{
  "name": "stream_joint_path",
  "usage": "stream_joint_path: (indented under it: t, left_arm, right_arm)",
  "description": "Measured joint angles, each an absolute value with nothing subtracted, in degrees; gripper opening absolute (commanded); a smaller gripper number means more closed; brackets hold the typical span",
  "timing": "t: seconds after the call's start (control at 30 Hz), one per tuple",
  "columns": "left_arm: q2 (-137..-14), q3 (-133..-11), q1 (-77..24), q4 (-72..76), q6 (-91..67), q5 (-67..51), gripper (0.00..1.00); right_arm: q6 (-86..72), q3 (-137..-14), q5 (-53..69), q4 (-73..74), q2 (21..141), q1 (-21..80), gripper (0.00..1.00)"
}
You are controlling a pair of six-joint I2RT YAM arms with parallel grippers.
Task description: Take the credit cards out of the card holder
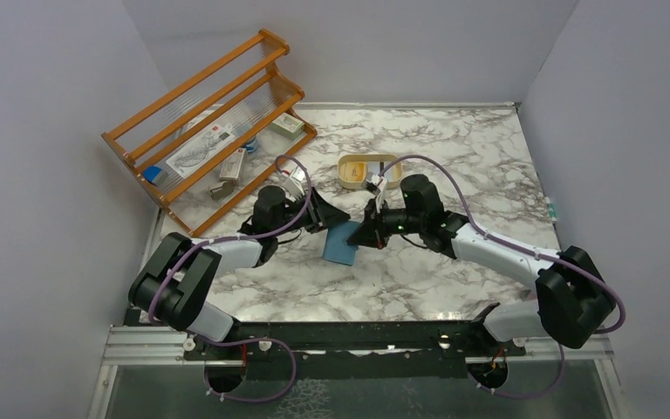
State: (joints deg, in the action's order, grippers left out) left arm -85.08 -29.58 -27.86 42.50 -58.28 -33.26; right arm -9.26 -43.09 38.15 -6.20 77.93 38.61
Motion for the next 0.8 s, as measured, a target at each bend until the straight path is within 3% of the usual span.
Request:
stream_joint_path:
  t: [0.07, 0.2, 0.37, 0.47, 0.6, 0.8]
  left_arm:
    - [-85.1, -29.3, -27.8, 43.7, -59.5, -33.7, 0.31]
    - [-85.0, -29.1, -27.7, 45.0, -60.6, -34.5, 0.52]
    - [-84.9, -28.1, -27.7, 45.5, -61.7, -36.0, 0.55]
    - [-84.9, -27.8, -27.7, 45.9, -62.2, -36.4, 0.45]
    - [-84.8, -27.8, -27.7, 46.5, -63.0, -36.6, 0.00]
    - [-84.3, -27.2, -27.2, 49.7, -64.7, -36.9, 0.00]
  right_arm:
    - [-9.6, -43.0, 39.3, -6.6, 77.4, 37.7, 0.01]
    - [-10.0, -42.9, 41.3, -7.4, 77.1, 36.0, 0.01]
    - [-10.1, -42.9, 41.9, -8.7, 77.1, 34.2, 0.01]
    - [-10.1, -42.9, 42.2, -9.4, 77.1, 33.6, 0.01]
    - [-10.5, -42.9, 43.2, -10.1, 77.1, 33.6, 0.01]
    - [-11.7, -42.1, 44.9, -12.4, 77.1, 32.4, 0.01]
